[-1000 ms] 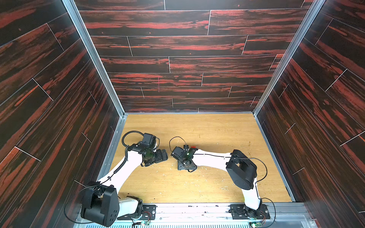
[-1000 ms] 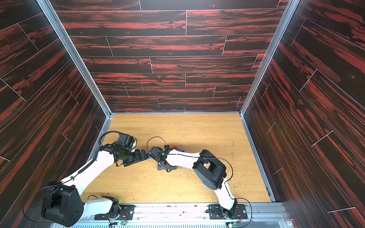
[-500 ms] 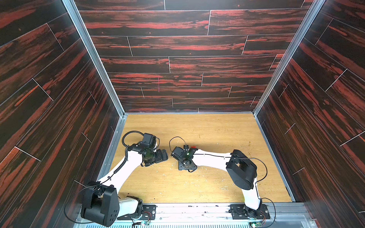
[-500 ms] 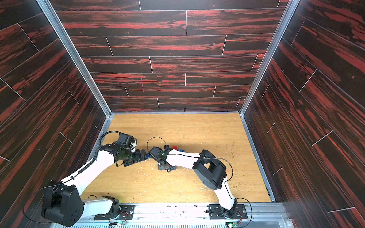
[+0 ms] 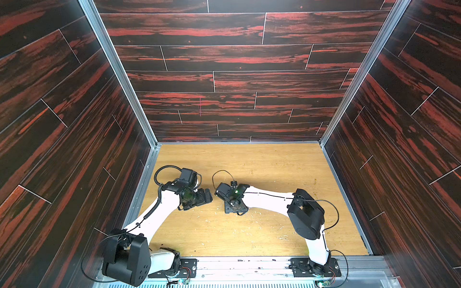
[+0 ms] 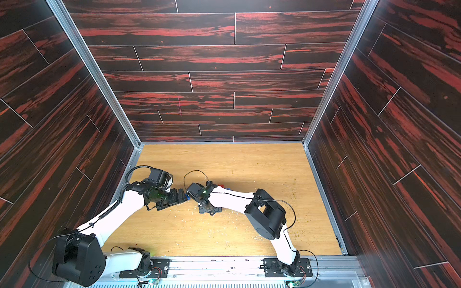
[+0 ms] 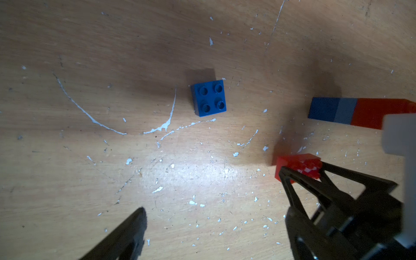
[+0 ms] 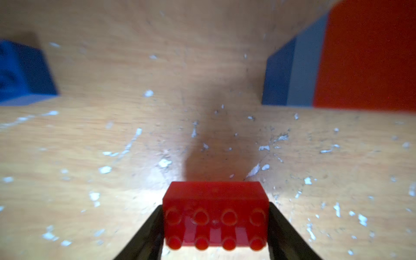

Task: Assemble a giraffe with lego
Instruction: Pick up the lego brick from the center of the board, then assemble the lego brick with the lego brick.

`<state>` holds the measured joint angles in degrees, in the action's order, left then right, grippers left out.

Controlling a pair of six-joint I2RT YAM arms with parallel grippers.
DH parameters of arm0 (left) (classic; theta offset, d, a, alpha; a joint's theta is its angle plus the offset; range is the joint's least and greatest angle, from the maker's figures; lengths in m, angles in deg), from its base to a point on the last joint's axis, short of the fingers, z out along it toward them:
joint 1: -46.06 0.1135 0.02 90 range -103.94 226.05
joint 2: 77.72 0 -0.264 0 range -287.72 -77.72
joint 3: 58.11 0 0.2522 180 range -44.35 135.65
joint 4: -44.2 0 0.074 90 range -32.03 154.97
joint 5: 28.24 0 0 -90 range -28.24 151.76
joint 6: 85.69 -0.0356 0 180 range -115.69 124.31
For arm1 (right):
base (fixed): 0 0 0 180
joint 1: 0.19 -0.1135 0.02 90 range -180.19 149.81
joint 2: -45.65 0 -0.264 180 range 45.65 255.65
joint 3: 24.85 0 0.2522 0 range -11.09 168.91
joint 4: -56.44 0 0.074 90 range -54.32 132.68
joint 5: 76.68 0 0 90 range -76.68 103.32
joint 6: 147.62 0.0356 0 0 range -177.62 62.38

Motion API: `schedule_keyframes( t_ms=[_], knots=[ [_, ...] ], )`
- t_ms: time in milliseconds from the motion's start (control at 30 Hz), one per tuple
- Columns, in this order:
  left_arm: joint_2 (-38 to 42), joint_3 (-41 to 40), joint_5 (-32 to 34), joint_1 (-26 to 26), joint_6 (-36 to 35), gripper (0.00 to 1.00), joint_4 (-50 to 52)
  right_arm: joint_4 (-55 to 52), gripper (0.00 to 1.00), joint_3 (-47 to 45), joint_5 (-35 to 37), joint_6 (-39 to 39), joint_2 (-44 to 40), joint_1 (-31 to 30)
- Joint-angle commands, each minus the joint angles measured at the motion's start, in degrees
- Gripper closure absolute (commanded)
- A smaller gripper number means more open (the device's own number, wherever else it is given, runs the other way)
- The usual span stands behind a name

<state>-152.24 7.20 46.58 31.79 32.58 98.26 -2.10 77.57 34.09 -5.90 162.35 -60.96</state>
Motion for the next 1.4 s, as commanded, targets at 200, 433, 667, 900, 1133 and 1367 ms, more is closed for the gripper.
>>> schedule_keyframes(
  t_ms=[200, 433, 667, 900, 1133, 1367],
  knots=[
    [0.8, 0.4, -1.0, 0.3, -0.7, 0.03, 0.5, -13.5, 0.54, 13.3, 3.2, -2.1, -3.8, 0.4],
    [1.4, 0.3, -1.4, 0.3, -0.7, 0.03, 0.5, -16.4, 0.54, 18.8, 0.9, -4.3, -3.6, 4.2],
    [1.6, 0.0, -2.0, 0.3, -0.7, 0.03, 0.3, -18.6, 0.54, 22.3, -0.1, -7.3, -2.0, 8.5],
    [1.7, -0.1, -2.4, 0.3, -0.7, 0.03, 0.3, -20.2, 0.54, 23.9, -2.8, -9.9, -0.9, 12.2],
    [2.3, -0.2, -2.9, 0.3, -0.5, 0.04, -0.1, -22.9, 0.54, 27.9, -5.1, -11.3, 2.2, 13.5],
    [2.6, -0.3, -3.9, 0.3, -0.5, 0.04, -0.3, -23.5, 0.54, 30.0, -6.4, -11.2, 5.2, 13.4]
  ],
)
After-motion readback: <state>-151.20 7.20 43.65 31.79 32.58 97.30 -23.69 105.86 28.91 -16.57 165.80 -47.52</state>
